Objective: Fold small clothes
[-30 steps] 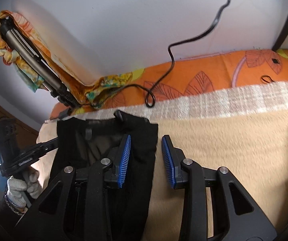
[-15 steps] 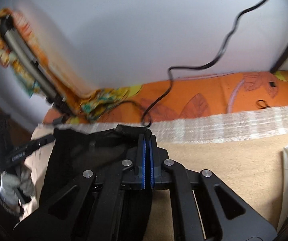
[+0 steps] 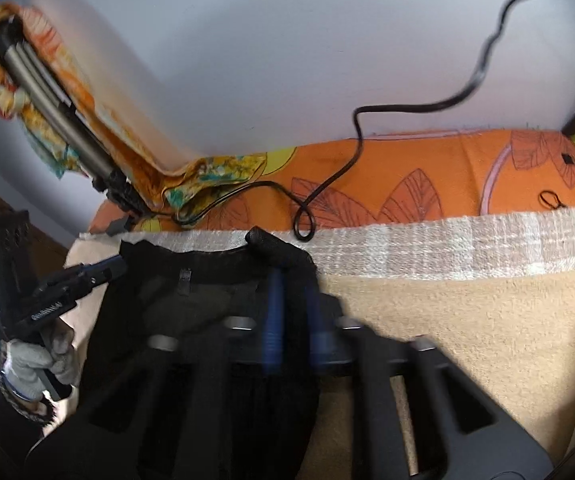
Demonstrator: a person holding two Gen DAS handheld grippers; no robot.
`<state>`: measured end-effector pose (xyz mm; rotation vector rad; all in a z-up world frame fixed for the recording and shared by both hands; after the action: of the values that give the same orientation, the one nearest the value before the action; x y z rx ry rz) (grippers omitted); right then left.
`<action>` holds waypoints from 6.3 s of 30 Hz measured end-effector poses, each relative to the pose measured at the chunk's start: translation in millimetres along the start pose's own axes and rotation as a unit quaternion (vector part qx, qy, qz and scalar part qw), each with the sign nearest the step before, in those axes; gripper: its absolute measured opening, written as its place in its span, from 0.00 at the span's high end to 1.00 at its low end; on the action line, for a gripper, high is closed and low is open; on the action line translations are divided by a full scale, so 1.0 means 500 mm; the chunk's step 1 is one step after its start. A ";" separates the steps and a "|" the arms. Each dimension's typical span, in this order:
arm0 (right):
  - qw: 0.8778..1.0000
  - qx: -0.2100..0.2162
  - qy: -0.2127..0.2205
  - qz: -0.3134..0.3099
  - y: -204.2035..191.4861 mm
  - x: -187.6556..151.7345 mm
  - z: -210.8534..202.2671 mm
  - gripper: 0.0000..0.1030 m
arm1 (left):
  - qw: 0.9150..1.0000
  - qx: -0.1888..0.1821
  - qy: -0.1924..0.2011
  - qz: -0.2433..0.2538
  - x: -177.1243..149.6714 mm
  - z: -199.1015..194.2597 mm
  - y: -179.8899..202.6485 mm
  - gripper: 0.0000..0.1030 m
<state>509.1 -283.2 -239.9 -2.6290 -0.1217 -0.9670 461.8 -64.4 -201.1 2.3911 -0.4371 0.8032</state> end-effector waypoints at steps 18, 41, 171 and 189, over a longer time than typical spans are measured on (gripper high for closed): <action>0.999 -0.026 0.030 -0.005 -0.009 0.008 -0.112 0.94 | 1.000 0.014 0.021 0.016 0.006 -0.080 0.060 0.99; 0.998 -0.056 0.002 -0.033 -0.009 0.005 0.003 0.93 | 0.998 0.054 0.026 -0.029 0.018 -0.003 -0.036 0.98; 0.997 -0.032 -0.061 -0.024 -0.181 -0.841 -0.561 0.68 | 0.992 -0.021 -0.089 -0.088 -0.766 -0.421 0.374 0.68; 0.984 0.101 -0.138 0.050 -0.215 -0.843 -0.515 0.91 | 0.984 -0.070 -0.101 -0.131 -0.762 -0.428 0.370 0.92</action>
<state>7.8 -254.9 -297.4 -2.5381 -0.1433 -0.5250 -11.0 -32.4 -224.6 2.3422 -0.2414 0.4007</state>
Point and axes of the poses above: each gripper's, at about its wrist camera, not at the fingertips, and z roughly the way its jaws point, y to its right, x to its top, the point moved 9 cm from there along z, roughly the way its jaws point, and after that the axes turned 9 degrees about -x, right-handed, at the moved point
